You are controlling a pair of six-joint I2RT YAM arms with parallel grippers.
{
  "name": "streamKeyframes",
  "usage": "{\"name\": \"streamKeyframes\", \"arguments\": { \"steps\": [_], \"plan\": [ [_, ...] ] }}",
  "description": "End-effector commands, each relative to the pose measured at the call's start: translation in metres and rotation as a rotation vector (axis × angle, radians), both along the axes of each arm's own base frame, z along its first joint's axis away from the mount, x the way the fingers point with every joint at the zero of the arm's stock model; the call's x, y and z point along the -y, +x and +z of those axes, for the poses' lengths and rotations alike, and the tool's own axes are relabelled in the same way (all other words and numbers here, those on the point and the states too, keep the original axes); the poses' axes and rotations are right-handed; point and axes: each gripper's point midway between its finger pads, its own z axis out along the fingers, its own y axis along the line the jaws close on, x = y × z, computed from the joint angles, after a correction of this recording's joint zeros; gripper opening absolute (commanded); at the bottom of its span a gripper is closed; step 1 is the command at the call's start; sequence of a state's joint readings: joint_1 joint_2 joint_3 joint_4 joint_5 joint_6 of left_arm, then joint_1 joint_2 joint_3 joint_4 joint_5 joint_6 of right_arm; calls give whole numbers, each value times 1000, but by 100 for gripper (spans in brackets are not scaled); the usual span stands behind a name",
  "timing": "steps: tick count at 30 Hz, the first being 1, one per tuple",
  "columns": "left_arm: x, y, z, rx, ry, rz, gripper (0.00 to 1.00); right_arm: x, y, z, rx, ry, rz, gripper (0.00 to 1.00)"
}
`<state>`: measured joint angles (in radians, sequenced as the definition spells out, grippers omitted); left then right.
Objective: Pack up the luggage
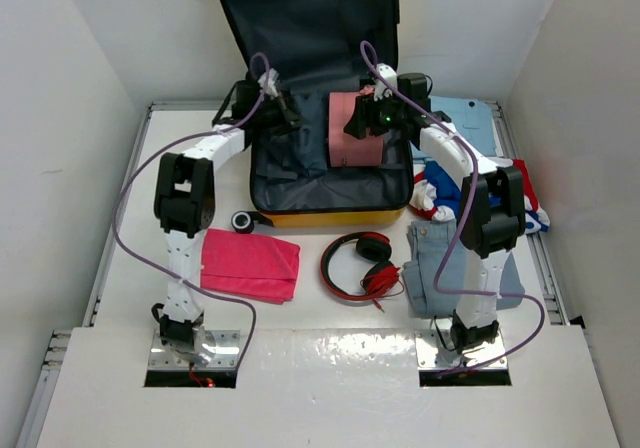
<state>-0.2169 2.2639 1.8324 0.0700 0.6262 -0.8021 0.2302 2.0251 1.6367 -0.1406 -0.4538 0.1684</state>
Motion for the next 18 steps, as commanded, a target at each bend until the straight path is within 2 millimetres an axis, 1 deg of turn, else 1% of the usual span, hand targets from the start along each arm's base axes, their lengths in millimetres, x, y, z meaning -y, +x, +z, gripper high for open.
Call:
{"name": "streamKeyframes", "arguments": {
  "steps": [1, 2, 3, 5, 6, 7, 9, 10, 11, 12, 13, 14, 15, 16, 17, 18],
  "plan": [
    [-69, 4, -52, -40, 306, 151, 0, 29, -12, -57, -167, -90, -77, 66],
    [-72, 4, -54, -9, 389, 140, 1, 28, -12, -59, -171, -87, -78, 66],
    [-66, 6, -49, 19, 435, 143, 4, 28, -10, -58, -169, -87, -78, 66],
    [-68, 1, -69, -17, 531, 147, 10, 27, -9, -61, -179, -84, -80, 66],
    [-66, 5, -66, -1, 554, 152, 13, 25, -8, -61, -178, -83, -79, 66],
    [-58, 1, -78, -21, 573, 122, 21, 23, -9, -62, -180, -84, -75, 66],
    [-44, 0, -84, -12, 592, 98, 26, 21, -9, -62, -180, -81, -77, 66],
    [-39, 8, -74, 21, 580, 89, 27, 19, -11, -63, -184, -82, -70, 66],
    [-27, 6, -87, 7, 581, 59, 29, 19, -10, -62, -177, -83, -70, 66],
    [-21, 6, -90, 1, 584, 46, 29, 19, -10, -64, -179, -86, -69, 66],
    [-6, 9, -82, 32, 575, 34, 29, 20, -11, -64, -183, -86, -73, 66],
    [-3, 12, -84, 29, 560, 30, 29, 21, -10, -65, -185, -85, -75, 66],
    [8, 10, -97, 7, 552, 21, 30, 20, -11, -64, -180, -88, -71, 66],
    [20, 7, -100, 1, 529, -4, 30, 21, -11, -64, -183, -87, -74, 66],
    [27, 11, -97, 9, 496, -13, 32, 20, -12, -67, -188, -93, -69, 66],
    [30, 9, -109, -27, 471, -14, 33, 21, -12, -65, -185, -93, -72, 66]
  ]
}}
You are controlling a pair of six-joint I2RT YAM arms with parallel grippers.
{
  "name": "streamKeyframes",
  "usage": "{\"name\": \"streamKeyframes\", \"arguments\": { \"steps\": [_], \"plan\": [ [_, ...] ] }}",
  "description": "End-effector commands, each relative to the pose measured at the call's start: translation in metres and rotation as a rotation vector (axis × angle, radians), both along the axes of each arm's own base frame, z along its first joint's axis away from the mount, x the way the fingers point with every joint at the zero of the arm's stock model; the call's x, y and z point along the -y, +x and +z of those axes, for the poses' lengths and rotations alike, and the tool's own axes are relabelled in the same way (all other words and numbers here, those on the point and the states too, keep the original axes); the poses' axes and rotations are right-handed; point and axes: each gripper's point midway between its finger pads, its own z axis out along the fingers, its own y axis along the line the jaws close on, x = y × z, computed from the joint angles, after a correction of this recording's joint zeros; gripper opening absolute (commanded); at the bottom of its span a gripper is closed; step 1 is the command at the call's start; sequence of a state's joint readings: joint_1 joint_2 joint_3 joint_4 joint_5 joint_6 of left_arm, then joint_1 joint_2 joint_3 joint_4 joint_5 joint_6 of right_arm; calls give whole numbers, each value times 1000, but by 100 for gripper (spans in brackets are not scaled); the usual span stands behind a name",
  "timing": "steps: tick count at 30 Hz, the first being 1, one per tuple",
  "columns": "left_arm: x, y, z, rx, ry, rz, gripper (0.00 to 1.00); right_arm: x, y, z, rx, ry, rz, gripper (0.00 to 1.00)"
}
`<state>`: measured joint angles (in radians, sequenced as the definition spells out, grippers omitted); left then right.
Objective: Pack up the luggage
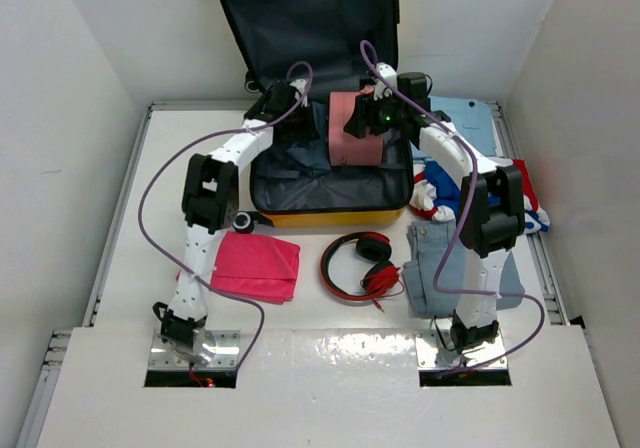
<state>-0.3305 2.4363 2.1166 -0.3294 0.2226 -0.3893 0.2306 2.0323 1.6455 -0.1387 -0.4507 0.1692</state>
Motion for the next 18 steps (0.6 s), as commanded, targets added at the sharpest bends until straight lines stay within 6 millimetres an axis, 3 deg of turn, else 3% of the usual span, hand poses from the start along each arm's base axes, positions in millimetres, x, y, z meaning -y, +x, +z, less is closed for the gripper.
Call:
{"name": "streamKeyframes", "arguments": {
  "steps": [1, 5, 7, 8, 9, 11, 12, 13, 15, 16, 17, 18],
  "plan": [
    [34, -11, -26, -67, -66, -60, 35, 21, -15, -66, -189, -93, -68, 66],
    [42, -16, -35, -80, -68, -79, 54, 21, -16, -64, -186, -98, -65, 66],
    [41, -17, -21, -59, -66, -86, 65, 23, -16, -62, -182, -103, -67, 66],
    [33, -14, 0, -22, -67, -84, 69, 23, -16, -59, -179, -103, -68, 66],
    [23, -12, 14, 3, -65, -76, 82, 23, -17, -62, -184, -106, -69, 66],
    [6, -8, 49, 85, -47, -84, 88, 24, -18, -58, -177, -110, -71, 66],
    [-3, -12, 90, 155, -48, -85, 94, 26, -19, -59, -177, -118, -70, 66],
    [-9, -15, 113, 197, -51, -101, 98, 25, -19, -57, -169, -116, -70, 66],
    [-29, -25, 154, 291, -29, -148, 100, 27, -23, -58, -174, -123, -70, 66],
    [-47, -38, 209, 407, -14, -166, 100, 28, -24, -54, -161, -129, -69, 66],
    [-51, -49, 230, 456, 2, -178, 100, 29, -25, -56, -164, -131, -72, 66],
    [-65, -58, 238, 479, 21, -188, 100, 30, -27, -57, -167, -137, -72, 66]
  ]
}}
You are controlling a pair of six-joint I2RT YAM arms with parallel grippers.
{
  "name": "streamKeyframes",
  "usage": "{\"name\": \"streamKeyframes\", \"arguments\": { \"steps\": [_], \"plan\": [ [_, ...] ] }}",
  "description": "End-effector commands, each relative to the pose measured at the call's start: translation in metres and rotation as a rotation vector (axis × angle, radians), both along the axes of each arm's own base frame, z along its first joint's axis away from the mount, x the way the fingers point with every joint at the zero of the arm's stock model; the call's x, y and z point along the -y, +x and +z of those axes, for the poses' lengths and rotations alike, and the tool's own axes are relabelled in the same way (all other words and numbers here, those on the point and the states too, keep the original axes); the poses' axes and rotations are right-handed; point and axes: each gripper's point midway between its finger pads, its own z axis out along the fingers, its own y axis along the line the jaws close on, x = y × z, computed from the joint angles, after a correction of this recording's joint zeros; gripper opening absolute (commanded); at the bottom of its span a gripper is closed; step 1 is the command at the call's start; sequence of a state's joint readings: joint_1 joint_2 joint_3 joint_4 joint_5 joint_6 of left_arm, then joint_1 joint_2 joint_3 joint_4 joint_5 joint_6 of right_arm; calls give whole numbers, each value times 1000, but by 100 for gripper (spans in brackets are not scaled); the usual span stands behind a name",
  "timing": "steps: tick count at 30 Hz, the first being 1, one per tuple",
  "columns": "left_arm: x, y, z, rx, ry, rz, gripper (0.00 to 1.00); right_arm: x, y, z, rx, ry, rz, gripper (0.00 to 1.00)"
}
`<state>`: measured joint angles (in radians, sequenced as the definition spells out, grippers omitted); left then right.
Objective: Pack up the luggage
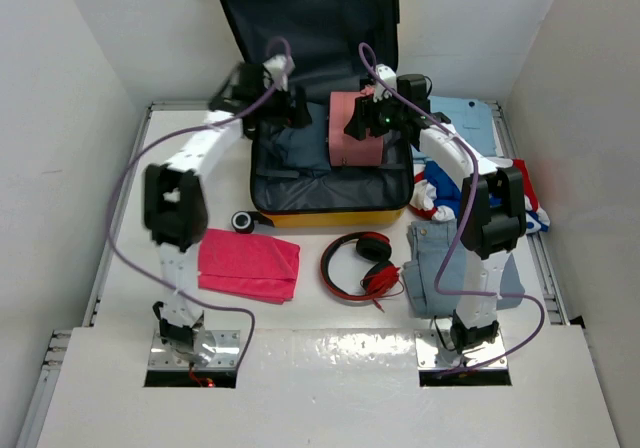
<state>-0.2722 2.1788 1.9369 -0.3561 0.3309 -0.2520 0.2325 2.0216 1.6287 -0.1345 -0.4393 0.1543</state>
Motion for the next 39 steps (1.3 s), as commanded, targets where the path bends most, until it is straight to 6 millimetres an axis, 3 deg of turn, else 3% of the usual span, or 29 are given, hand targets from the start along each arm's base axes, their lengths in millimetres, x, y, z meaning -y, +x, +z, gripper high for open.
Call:
{"name": "streamKeyframes", "arguments": {
  "steps": [1, 2, 3, 4, 6, 7, 9, 10, 12, 13, 16, 17, 20, 21, 23, 24, 25, 26, 28, 29, 32, 37, 39],
  "plan": [
    [-40, -35, 175, 414, 17, -89, 100, 28, -27, -57, -176, -125, -70, 66],
    [-50, -44, 187, 468, 65, -103, 100, 29, -27, -58, -177, -129, -75, 66],
    [-67, -64, 213, 519, 100, -65, 100, 30, -27, -57, -175, -127, -80, 66],
    [-81, -76, 190, 446, 147, -54, 100, 30, -28, -58, -178, -133, -75, 66],
    [-97, -99, 176, 434, 265, -112, 100, 31, -28, -58, -176, -137, -79, 66],
    [-107, -127, 155, 406, 309, -151, 100, 29, -28, -56, -169, -138, -75, 66],
    [-122, -157, 127, 461, 480, -311, 100, 29, -28, -56, -167, -141, -75, 69],
    [-134, -185, 103, 452, 543, -368, 100, 27, -27, -55, -166, -140, -68, 70],
    [-143, -207, 80, 491, 660, -485, 100, 25, -28, -53, -164, -141, -60, 74],
    [-142, -223, 56, 471, 656, -561, 97, 26, -28, -51, -164, -138, -60, 75],
    [-133, -266, 29, 530, 690, -840, 88, 23, -25, -44, -151, -134, -54, 75],
    [-132, -287, 10, 497, 681, -917, 84, 22, -25, -40, -148, -133, -47, 76],
    [-126, -314, -21, 605, 808, -1250, 79, 19, -25, -33, -151, -129, -41, 76],
    [-128, -320, -25, 572, 801, -1263, 79, 19, -24, -33, -152, -129, -39, 76],
    [-133, -325, -36, 662, 883, -1472, 77, 17, -23, -26, -148, -115, -46, 76],
    [-142, -336, -46, 700, 901, -1662, 77, 16, -23, -18, -134, -113, -40, 76],
    [-140, -344, -44, 765, 899, -1758, 77, 17, -25, -20, -144, -110, -41, 76],
    [-150, -343, -48, 737, 902, -1839, 77, 16, -27, -11, -134, -100, -39, 76],
    [-152, -343, -52, 762, 907, -1928, 78, 15, -28, -6, -136, -85, -37, 76],
    [-152, -340, -54, 858, 947, -2046, 80, 14, -30, 1, -130, -82, -36, 76],
    [-162, -335, -68, 935, 978, -2276, 83, 11, -38, 10, -135, -60, -26, 76],
    [-148, -321, -82, 1128, 1010, -2472, 91, 12, -47, 24, -133, -52, -20, 76],
    [-130, -313, -89, 1204, 1026, -2480, 92, 15, -50, 30, -130, -53, -18, 76]
  ]
}}
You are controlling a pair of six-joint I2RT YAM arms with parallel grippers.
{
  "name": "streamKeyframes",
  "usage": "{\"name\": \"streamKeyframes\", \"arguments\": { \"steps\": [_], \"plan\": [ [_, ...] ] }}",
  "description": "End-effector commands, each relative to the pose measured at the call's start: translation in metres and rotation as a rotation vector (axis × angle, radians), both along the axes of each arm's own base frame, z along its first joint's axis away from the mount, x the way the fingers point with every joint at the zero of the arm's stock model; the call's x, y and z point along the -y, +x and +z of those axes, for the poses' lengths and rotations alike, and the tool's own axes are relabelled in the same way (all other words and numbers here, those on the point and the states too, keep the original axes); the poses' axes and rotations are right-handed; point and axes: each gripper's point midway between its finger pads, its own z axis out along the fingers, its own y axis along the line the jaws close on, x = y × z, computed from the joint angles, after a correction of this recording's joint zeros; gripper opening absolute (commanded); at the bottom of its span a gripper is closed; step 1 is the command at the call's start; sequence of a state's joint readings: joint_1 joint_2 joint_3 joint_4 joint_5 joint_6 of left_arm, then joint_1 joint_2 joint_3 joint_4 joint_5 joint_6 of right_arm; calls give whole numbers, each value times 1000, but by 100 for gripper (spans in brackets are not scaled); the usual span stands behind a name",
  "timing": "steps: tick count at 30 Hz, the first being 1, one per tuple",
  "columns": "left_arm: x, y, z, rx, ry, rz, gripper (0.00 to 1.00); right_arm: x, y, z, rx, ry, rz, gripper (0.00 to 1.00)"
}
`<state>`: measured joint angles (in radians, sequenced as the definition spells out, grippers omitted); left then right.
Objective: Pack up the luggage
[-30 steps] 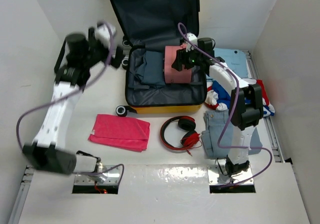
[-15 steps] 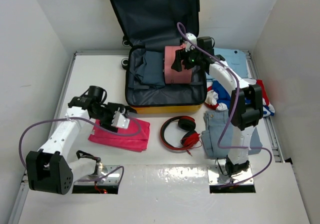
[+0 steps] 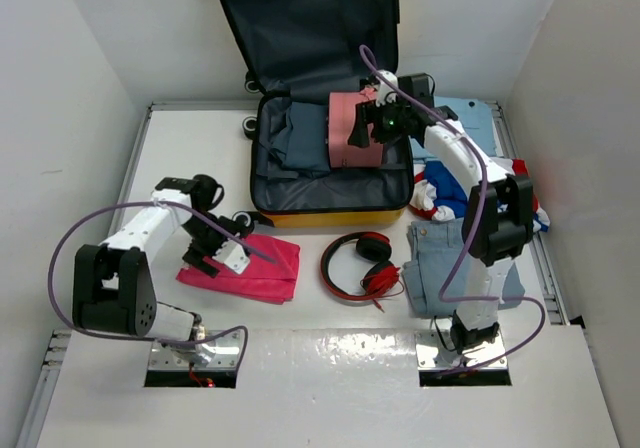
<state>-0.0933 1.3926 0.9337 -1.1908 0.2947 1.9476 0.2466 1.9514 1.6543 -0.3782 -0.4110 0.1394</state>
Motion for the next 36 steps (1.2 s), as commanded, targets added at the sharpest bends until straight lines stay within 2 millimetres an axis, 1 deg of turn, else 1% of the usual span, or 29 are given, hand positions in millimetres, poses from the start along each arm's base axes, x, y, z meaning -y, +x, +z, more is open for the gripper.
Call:
{"name": "streamKeyframes", "arguments": {
  "steps": [1, 2, 3, 4, 5, 6, 7, 9, 11, 12, 13, 15, 16, 19, 21, 22, 23, 24, 25, 26, 27, 28, 30, 31, 32, 33, 34, 35, 36],
  "plan": [
    [61, 31, 6, 372, -117, -1183, 92, 9, -13, 23, -8, 8, -20, 76],
    [66, 36, 3, 381, -111, -1178, 93, 10, -14, 25, -7, 10, -19, 76],
    [76, 38, 5, 406, -119, -1204, 93, 9, -16, 28, -8, 14, -16, 76],
    [79, 42, 0, 442, -120, -1203, 94, 9, -18, 27, -16, 15, -13, 76],
    [85, 42, -3, 462, -129, -1216, 94, 12, -17, 27, -17, 13, -19, 76],
    [87, 43, -6, 480, -127, -1240, 94, 10, -19, 28, -20, 15, -13, 76],
    [90, 38, -14, 467, -144, -1247, 94, 11, -19, 28, -21, 18, -15, 76],
    [94, 37, -17, 472, -151, -1290, 94, 11, -18, 30, -18, 23, -18, 76],
    [93, 27, -29, 436, -175, -1326, 94, 12, -18, 32, -26, 28, -22, 76],
    [92, 27, -33, 456, -179, -1382, 95, 11, -18, 34, -23, 31, -19, 76],
    [92, 19, -43, 445, -193, -1415, 95, 14, -17, 34, -25, 32, -26, 76],
    [91, 20, -54, 441, -202, -1436, 97, 14, -16, 37, -24, 39, -26, 76],
    [95, 19, -56, 441, -219, -1443, 97, 14, -18, 36, -29, 39, -25, 76],
    [98, 7, -70, 384, -248, -1478, 94, 15, -19, 36, -37, 39, -26, 76],
    [97, 2, -78, 358, -270, -1499, 84, 16, -20, 40, -33, 44, -28, 76],
    [98, 4, -78, 370, -268, -1512, 78, 16, -20, 42, -29, 45, -26, 76],
    [102, -3, -81, 365, -310, -1507, 71, 16, -20, 45, -24, 48, -27, 76],
    [102, -5, -84, 373, -310, -1517, 60, 16, -21, 47, -23, 47, -23, 76],
    [105, -8, -85, 389, -333, -1517, 54, 17, -22, 49, -18, 48, -24, 75],
    [103, -17, -88, 382, -337, -1516, 48, 17, -22, 52, -14, 51, -27, 75],
    [106, -15, -88, 415, -338, -1515, 31, 17, -23, 53, -14, 53, -28, 74],
    [107, -20, -86, 425, -349, -1510, 20, 17, -23, 53, -13, 52, -27, 74],
    [122, -21, -66, 525, -416, -1475, 0, 19, -29, 62, 1, 56, -28, 73],
    [121, -21, -66, 518, -415, -1458, 0, 19, -30, 66, 8, 58, -28, 73],
    [130, -23, -56, 553, -469, -1427, 0, 17, -33, 62, -2, 56, -24, 73],
    [134, -23, -40, 577, -494, -1407, 0, 19, -34, 66, 7, 57, -24, 73],
    [144, -27, -25, 607, -558, -1391, 0, 19, -39, 62, -8, 53, -23, 73],
    [152, -20, -6, 648, -591, -1379, 0, 18, -42, 64, -4, 53, -13, 73],
    [155, -31, 10, 624, -656, -1343, 0, 19, -46, 64, -6, 53, -13, 73]
  ]
}}
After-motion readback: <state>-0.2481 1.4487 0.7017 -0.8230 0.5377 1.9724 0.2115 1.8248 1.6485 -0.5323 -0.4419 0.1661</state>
